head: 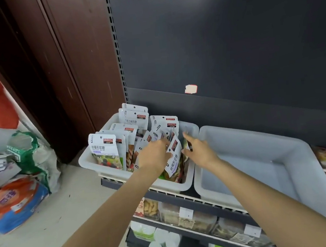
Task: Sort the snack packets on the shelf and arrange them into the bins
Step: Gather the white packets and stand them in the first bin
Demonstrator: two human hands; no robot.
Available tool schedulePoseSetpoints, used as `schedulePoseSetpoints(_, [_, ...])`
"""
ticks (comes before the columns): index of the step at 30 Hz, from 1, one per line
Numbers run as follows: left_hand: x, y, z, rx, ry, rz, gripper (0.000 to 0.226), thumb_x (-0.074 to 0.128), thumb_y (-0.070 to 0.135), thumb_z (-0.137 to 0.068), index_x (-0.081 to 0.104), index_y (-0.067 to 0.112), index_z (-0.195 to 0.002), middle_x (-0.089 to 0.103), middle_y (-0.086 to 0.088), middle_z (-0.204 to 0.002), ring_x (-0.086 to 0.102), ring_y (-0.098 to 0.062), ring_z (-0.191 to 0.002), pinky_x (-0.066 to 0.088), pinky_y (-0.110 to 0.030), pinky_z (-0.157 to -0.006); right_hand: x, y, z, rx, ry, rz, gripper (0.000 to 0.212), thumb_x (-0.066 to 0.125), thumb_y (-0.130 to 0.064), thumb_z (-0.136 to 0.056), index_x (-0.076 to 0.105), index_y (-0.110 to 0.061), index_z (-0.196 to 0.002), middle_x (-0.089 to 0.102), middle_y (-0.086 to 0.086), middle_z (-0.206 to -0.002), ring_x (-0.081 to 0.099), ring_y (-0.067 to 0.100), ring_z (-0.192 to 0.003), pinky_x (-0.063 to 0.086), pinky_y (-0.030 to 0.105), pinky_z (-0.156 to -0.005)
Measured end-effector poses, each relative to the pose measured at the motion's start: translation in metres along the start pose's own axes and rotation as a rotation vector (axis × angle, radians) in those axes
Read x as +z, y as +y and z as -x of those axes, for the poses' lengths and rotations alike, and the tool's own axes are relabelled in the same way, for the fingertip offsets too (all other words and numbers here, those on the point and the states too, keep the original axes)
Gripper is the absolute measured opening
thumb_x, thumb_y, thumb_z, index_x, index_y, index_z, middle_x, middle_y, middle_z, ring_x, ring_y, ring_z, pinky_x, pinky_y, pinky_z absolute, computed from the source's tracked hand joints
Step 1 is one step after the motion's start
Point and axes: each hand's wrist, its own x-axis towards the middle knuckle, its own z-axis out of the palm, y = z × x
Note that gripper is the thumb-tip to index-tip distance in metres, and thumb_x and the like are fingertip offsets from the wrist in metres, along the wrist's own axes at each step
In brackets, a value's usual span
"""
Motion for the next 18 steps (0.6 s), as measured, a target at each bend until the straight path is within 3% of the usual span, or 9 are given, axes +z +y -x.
schedulePoseSetpoints(3, [-0.003, -0.006, 0.001, 0.001, 0.012, 0.074, 0.044, 0.062, 0.032, -0.091, 0.052, 0.020, -0.132, 0.063, -0.003, -0.119, 0.061, -0.020, -0.106, 0.050, -0.033, -0.082, -0.004, -0.002, 0.001, -0.012, 0.029, -0.104, 0.057, 0.053, -0.019, -0.095, 0.030, -0.019, -0.147, 0.056, 0.007, -0.132, 0.052, 0.026, -0.123, 0.040, 0.032, -0.101])
schedulePoseSetpoints(6, [-0.006, -0.014, 0.007, 0.018, 0.069, 0.120, 0.048, 0.062, 0.033, -0.090, 0.049, 0.019, -0.134, 0.058, -0.004, -0.127, 0.057, -0.022, -0.111, 0.053, -0.037, -0.085, -0.005, 0.001, 0.004, -0.030, 0.071, -0.070, 0.052, 0.054, -0.022, -0.095, 0.037, -0.015, -0.144, 0.052, 0.007, -0.137, 0.047, 0.025, -0.127, 0.037, 0.033, -0.104])
schedulePoseSetpoints(12, [-0.016, 0.007, 0.016, 0.256, 0.206, 0.072, 0.033, 0.051, 0.025, -0.095, 0.054, 0.018, -0.127, 0.055, -0.004, -0.125, 0.050, -0.023, -0.114, 0.045, -0.035, -0.089, -0.024, 0.014, 0.031, -0.101, 0.293, 0.041, 0.030, 0.052, -0.010, -0.092, 0.061, -0.013, -0.121, 0.055, 0.006, -0.123, 0.053, 0.021, -0.114, 0.038, 0.028, -0.098])
schedulePoseSetpoints(18, [-0.006, 0.063, 0.028, 0.413, 0.132, -0.064, 0.034, 0.044, 0.025, -0.097, 0.050, 0.019, -0.130, 0.056, -0.002, -0.123, 0.050, -0.024, -0.116, 0.038, -0.035, -0.091, -0.059, 0.046, 0.081, -0.091, 0.434, 0.185, 0.022, 0.054, -0.010, -0.090, 0.065, -0.009, -0.109, 0.060, 0.007, -0.110, 0.057, 0.026, -0.105, 0.045, 0.039, -0.091])
